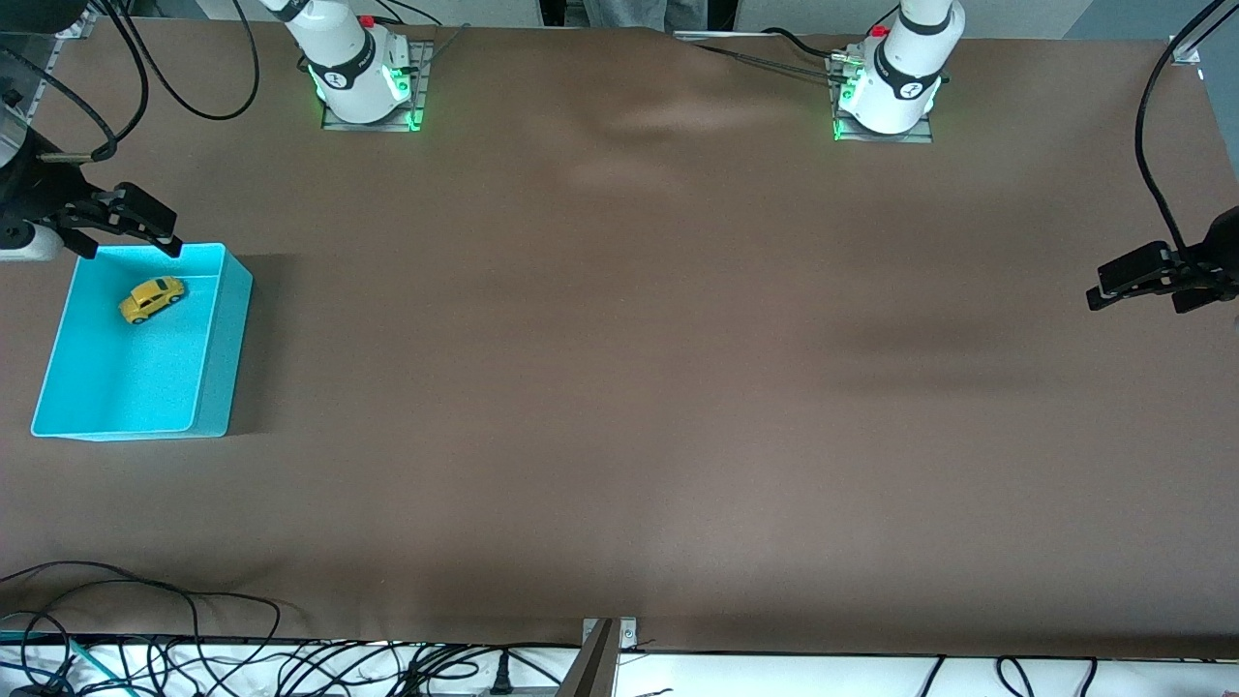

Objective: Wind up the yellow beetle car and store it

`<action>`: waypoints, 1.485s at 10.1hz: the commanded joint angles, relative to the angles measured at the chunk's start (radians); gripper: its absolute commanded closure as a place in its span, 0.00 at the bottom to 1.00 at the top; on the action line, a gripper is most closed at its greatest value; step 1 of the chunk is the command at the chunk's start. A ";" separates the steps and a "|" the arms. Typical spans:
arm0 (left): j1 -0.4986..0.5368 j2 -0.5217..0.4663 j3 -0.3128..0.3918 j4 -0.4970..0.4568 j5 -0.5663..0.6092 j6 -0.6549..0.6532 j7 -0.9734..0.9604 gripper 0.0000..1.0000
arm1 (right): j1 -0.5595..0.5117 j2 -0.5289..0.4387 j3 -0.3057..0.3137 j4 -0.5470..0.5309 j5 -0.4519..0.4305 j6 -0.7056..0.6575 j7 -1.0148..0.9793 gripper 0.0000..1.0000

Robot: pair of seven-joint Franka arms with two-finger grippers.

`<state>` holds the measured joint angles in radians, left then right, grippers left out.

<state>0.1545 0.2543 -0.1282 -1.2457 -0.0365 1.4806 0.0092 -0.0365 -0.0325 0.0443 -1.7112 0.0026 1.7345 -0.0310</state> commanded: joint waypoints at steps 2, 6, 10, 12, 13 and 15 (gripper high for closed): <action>-0.003 -0.014 -0.001 0.002 0.026 -0.016 0.017 0.00 | 0.007 0.009 0.011 0.022 0.014 -0.072 0.025 0.00; -0.003 -0.014 -0.013 0.002 0.026 -0.016 0.015 0.00 | 0.007 0.003 0.009 0.022 0.023 -0.087 0.025 0.00; -0.003 -0.014 -0.014 0.002 0.027 -0.017 0.015 0.00 | 0.009 0.000 0.015 0.047 0.062 -0.107 0.023 0.00; -0.003 -0.014 -0.014 0.002 0.030 -0.017 0.015 0.00 | 0.006 0.008 0.005 0.059 0.062 -0.110 0.005 0.00; -0.003 -0.014 -0.016 0.002 0.059 -0.017 0.015 0.00 | 0.003 0.011 -0.001 0.059 0.053 -0.112 0.002 0.00; -0.003 -0.014 -0.021 0.002 0.079 -0.017 0.015 0.00 | 0.004 0.026 -0.011 0.062 0.043 -0.102 -0.006 0.00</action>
<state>0.1529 0.2543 -0.1438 -1.2457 0.0126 1.4791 0.0092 -0.0333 -0.0259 0.0410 -1.6751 0.0420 1.6478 -0.0216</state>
